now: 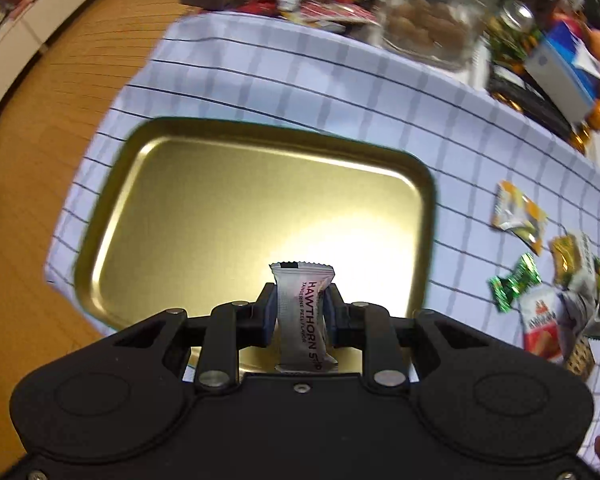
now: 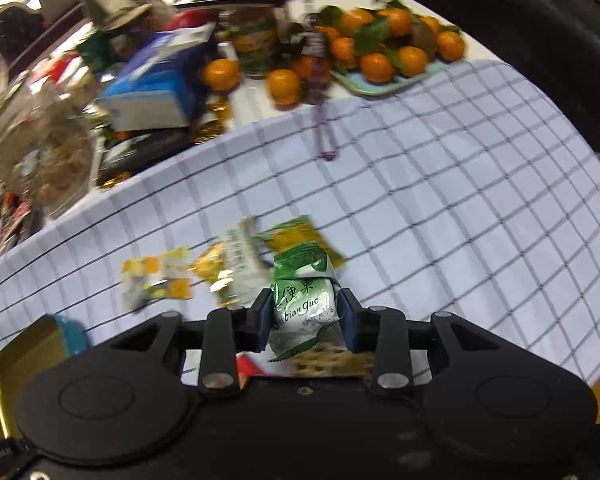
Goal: Organize snacks
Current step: 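Carry the Hawthorn packet into the gold tray and open the left gripper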
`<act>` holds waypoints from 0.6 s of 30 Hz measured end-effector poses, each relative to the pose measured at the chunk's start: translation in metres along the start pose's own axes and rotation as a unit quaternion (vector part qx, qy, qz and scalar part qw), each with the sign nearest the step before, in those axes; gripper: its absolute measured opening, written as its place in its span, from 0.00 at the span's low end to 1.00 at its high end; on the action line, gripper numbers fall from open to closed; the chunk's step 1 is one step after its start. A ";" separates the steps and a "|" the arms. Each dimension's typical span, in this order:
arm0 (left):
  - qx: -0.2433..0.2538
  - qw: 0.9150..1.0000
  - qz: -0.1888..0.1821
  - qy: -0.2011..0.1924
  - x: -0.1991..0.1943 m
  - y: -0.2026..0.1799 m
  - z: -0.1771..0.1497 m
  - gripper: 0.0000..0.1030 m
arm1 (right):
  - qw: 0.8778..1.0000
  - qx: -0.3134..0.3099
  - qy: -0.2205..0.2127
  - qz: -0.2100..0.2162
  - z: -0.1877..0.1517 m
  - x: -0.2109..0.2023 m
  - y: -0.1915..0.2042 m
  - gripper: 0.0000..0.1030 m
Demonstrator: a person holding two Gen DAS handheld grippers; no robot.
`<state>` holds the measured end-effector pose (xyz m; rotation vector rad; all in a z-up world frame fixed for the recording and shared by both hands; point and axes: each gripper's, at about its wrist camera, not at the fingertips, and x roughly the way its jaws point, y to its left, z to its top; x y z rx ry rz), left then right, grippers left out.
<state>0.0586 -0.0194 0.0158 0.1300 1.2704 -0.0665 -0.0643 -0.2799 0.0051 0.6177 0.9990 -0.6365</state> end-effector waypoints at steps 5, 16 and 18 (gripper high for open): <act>-0.026 0.999 0.039 -0.022 -0.008 0.036 0.019 0.31 | 0.996 -0.064 -0.016 0.066 -0.018 -0.014 0.044 0.36; -0.032 0.997 0.071 -0.011 0.016 0.086 0.022 0.31 | 0.972 -0.156 -0.002 0.173 -0.062 -0.031 0.109 0.36; -0.030 0.998 0.060 0.007 0.025 0.091 0.018 0.31 | 0.969 -0.164 0.002 0.183 -0.068 -0.028 0.118 0.36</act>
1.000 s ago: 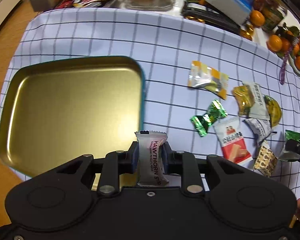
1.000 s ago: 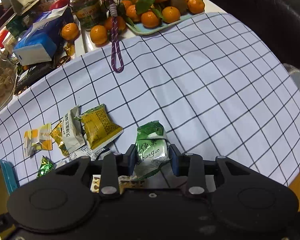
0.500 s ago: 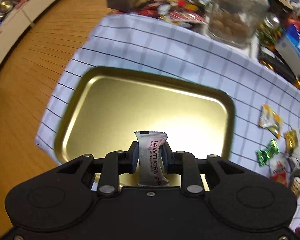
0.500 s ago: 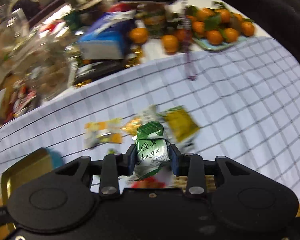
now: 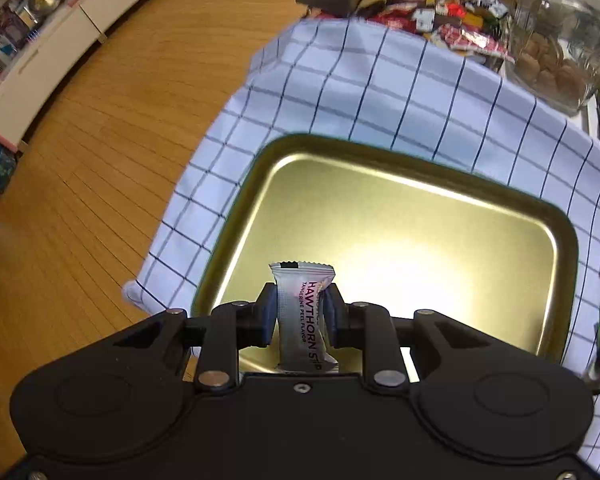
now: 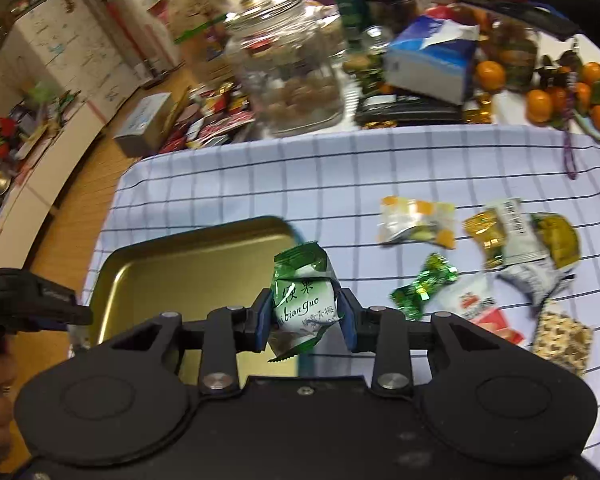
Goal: Organize snacks
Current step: 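Carry the Hawthorn packet into the gold tray and open the left gripper, then lower the green packet into the gold tray and open the right gripper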
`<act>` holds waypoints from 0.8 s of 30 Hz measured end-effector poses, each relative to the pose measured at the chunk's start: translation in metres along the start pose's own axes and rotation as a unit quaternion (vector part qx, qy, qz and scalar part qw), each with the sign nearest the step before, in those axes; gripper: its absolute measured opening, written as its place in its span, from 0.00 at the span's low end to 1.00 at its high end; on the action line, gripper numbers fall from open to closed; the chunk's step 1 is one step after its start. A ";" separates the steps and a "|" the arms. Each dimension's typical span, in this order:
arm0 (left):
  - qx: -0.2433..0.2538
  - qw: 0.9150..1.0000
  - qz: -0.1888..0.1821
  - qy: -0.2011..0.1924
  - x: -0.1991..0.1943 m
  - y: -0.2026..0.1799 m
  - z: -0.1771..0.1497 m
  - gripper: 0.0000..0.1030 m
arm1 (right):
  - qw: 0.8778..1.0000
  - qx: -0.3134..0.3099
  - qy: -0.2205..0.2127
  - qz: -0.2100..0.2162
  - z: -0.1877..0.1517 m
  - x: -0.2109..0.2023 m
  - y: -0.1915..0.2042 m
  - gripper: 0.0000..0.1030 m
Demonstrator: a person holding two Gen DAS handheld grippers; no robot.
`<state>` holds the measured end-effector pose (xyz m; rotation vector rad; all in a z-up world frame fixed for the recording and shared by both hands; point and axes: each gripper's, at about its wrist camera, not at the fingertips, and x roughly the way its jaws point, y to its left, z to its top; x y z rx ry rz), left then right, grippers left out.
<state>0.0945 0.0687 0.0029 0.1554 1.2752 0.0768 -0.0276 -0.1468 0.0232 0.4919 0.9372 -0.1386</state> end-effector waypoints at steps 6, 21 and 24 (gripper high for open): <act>-0.015 0.998 -0.050 0.033 0.015 0.012 -0.006 0.31 | 1.000 -0.019 0.020 0.014 -0.012 0.011 0.018 0.36; -0.048 0.993 -0.097 0.045 0.021 0.012 0.007 0.32 | 0.996 -0.069 0.028 0.041 -0.024 0.021 0.040 0.36; -0.048 0.993 -0.094 0.045 0.022 0.010 0.008 0.32 | 0.996 -0.066 0.029 0.043 -0.022 0.023 0.042 0.36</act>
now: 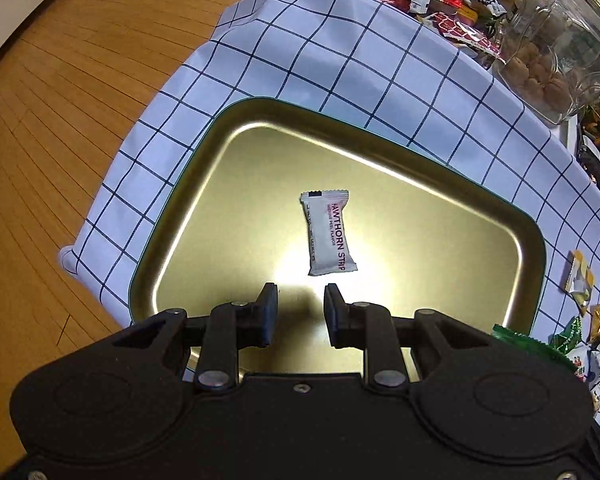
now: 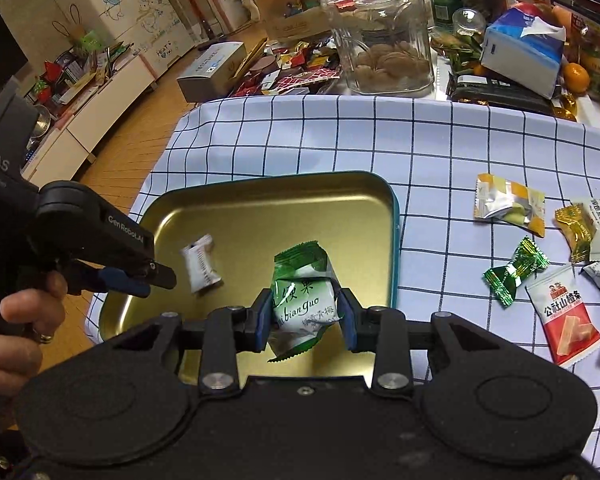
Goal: Organize snacks
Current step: 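Lower the green packet into the gold tray and open the right gripper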
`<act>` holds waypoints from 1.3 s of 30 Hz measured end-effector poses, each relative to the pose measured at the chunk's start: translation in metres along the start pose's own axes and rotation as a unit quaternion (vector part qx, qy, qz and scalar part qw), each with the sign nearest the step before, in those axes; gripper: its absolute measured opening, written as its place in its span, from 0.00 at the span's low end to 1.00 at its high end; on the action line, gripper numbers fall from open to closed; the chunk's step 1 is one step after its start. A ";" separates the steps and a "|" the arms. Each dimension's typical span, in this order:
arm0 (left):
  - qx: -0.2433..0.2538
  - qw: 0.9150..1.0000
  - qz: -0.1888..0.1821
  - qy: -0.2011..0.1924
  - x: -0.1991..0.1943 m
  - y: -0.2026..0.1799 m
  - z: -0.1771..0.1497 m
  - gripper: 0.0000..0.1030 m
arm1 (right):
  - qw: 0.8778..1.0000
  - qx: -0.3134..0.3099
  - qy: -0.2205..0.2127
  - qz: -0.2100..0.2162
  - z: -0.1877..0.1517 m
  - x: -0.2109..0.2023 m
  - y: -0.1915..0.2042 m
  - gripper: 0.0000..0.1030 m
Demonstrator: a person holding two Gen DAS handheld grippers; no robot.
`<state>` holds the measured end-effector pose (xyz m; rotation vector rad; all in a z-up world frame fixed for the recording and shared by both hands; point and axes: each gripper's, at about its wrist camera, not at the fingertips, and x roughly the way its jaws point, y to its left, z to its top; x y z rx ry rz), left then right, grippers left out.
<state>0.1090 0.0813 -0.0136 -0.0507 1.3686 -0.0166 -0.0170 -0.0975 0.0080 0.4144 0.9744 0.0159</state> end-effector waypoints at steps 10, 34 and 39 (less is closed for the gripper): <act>0.002 1.000 0.000 0.010 0.004 -0.003 -0.001 0.32 | 1.000 -0.009 -0.001 0.013 -0.002 0.002 0.005 0.38; 0.016 1.000 0.007 0.013 0.005 -0.009 -0.003 0.32 | 1.000 -0.004 0.028 -0.013 -0.005 0.009 0.003 0.53; 0.018 1.000 0.012 0.014 0.007 -0.010 -0.003 0.32 | 0.999 -0.004 0.030 -0.020 -0.005 0.010 0.003 0.53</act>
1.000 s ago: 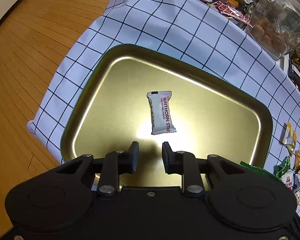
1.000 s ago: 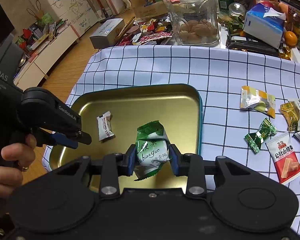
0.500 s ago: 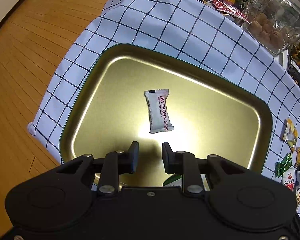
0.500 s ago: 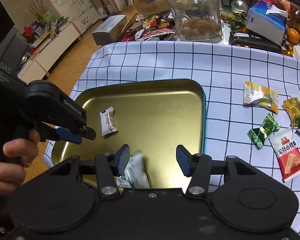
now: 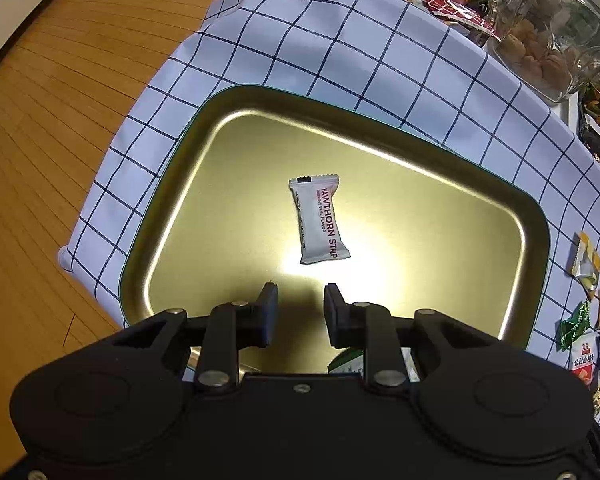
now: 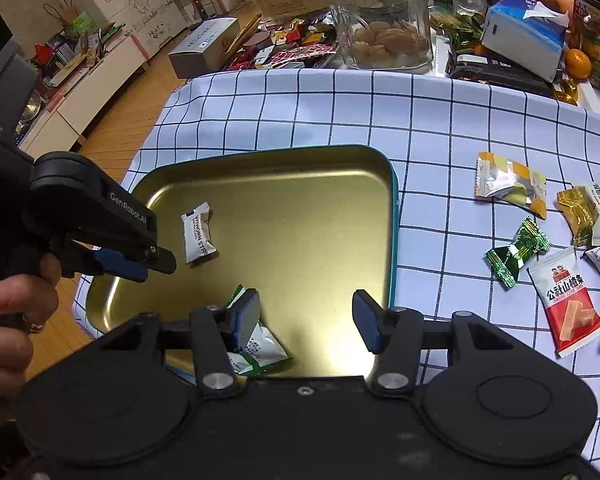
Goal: Organize snacks
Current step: 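Lower the green packet into the gold tray and open the right gripper, then move both open tools back over the remaining snack pile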
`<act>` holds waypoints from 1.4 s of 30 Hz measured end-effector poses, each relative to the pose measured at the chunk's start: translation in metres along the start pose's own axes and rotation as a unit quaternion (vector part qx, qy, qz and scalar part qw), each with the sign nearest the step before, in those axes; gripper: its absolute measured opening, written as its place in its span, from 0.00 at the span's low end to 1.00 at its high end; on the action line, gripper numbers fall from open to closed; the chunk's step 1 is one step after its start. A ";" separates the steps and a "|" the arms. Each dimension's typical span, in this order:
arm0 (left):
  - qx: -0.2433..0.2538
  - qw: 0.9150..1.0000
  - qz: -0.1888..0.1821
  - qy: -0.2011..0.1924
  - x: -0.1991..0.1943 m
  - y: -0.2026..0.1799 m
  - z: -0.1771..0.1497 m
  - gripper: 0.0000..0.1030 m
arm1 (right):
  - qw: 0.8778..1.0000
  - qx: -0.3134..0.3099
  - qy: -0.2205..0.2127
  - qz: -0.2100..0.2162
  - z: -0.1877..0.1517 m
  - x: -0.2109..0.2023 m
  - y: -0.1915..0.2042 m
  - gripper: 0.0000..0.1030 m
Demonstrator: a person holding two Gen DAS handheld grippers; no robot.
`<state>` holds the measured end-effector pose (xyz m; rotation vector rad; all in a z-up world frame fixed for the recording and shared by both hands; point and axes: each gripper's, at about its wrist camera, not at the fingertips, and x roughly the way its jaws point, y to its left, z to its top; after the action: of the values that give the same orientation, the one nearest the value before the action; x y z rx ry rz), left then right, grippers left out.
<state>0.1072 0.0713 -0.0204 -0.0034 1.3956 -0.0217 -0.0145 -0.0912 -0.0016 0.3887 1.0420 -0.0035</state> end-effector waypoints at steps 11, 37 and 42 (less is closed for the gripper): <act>0.017 0.999 0.038 -0.017 -0.002 -0.005 -0.002 0.32 | 1.000 0.000 0.006 -0.007 0.001 0.003 -0.001 0.53; 0.019 0.996 0.061 -0.056 -0.023 -0.031 -0.003 0.32 | 1.000 0.001 0.003 -0.026 -0.003 -0.001 -0.009 0.53; 0.032 0.997 0.041 -0.059 -0.030 -0.058 -0.004 0.32 | 0.999 0.003 -0.001 -0.039 -0.004 -0.010 -0.023 0.53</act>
<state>0.0973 0.0141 0.0091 0.1034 1.2759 0.0024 -0.0273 -0.1130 -0.0026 0.3542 1.0544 -0.0770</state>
